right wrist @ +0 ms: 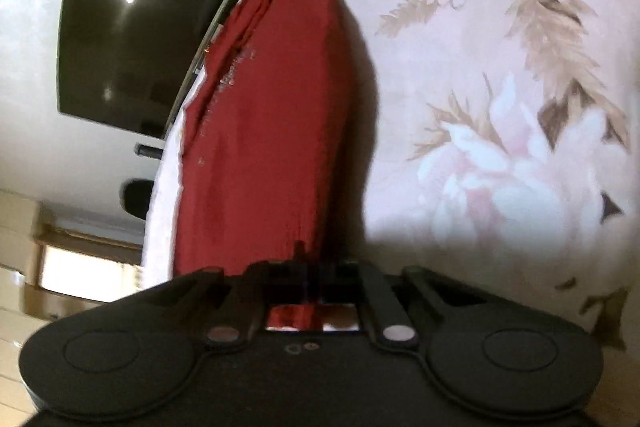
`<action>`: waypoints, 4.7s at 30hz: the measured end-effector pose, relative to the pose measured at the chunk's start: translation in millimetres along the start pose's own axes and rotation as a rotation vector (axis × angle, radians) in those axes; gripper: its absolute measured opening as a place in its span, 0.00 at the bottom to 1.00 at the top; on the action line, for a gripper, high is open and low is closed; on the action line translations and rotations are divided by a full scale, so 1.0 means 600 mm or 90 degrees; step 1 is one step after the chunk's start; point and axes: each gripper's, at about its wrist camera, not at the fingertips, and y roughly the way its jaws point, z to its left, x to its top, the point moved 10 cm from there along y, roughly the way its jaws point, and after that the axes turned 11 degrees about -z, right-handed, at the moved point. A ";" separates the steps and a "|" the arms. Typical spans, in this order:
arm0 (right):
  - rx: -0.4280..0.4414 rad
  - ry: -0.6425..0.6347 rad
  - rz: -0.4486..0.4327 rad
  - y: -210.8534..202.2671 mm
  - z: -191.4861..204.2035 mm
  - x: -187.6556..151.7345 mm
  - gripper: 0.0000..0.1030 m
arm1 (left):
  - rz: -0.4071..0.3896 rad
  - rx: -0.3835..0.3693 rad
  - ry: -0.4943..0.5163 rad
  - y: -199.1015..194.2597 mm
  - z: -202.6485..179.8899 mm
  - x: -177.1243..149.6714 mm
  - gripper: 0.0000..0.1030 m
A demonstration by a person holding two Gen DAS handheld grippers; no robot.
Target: Fold small clothes
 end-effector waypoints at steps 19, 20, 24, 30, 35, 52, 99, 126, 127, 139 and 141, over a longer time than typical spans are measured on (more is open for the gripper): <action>-0.052 -0.060 -0.043 -0.023 -0.008 -0.001 0.04 | -0.038 0.011 -0.009 -0.049 0.028 -0.009 0.02; -0.051 -0.059 -0.043 -0.017 -0.007 -0.001 0.04 | -0.039 0.010 -0.009 -0.049 0.026 -0.008 0.02; -0.035 -0.028 -0.049 -0.017 -0.019 -0.001 0.03 | -0.042 0.011 -0.014 -0.045 0.028 -0.013 0.03; -0.003 -0.005 -0.055 -0.057 -0.018 -0.012 0.21 | -0.040 -0.003 -0.045 -0.044 0.032 -0.013 0.10; 0.017 0.047 -0.065 -0.045 -0.022 -0.010 0.21 | -0.036 -0.020 -0.080 -0.033 0.034 -0.009 0.11; -0.018 0.029 -0.079 -0.036 -0.020 -0.009 0.05 | -0.058 -0.013 -0.015 -0.027 -0.006 -0.014 0.02; 0.011 -0.196 -0.148 0.293 0.181 0.516 0.04 | -0.140 0.009 0.090 0.367 -0.137 0.499 0.02; -0.036 -0.327 -0.181 0.408 0.119 0.562 0.53 | -0.150 0.138 0.283 0.499 -0.060 0.474 0.40; -0.060 -0.361 -0.166 0.419 0.122 0.555 0.52 | -0.143 0.141 0.290 0.501 -0.060 0.471 0.24; -0.232 -0.555 -0.162 0.441 0.106 0.533 0.07 | -0.179 0.221 0.293 0.484 -0.041 0.484 0.02; -0.236 -0.564 -0.166 0.446 0.099 0.531 0.08 | -0.172 0.227 0.308 0.487 -0.043 0.483 0.02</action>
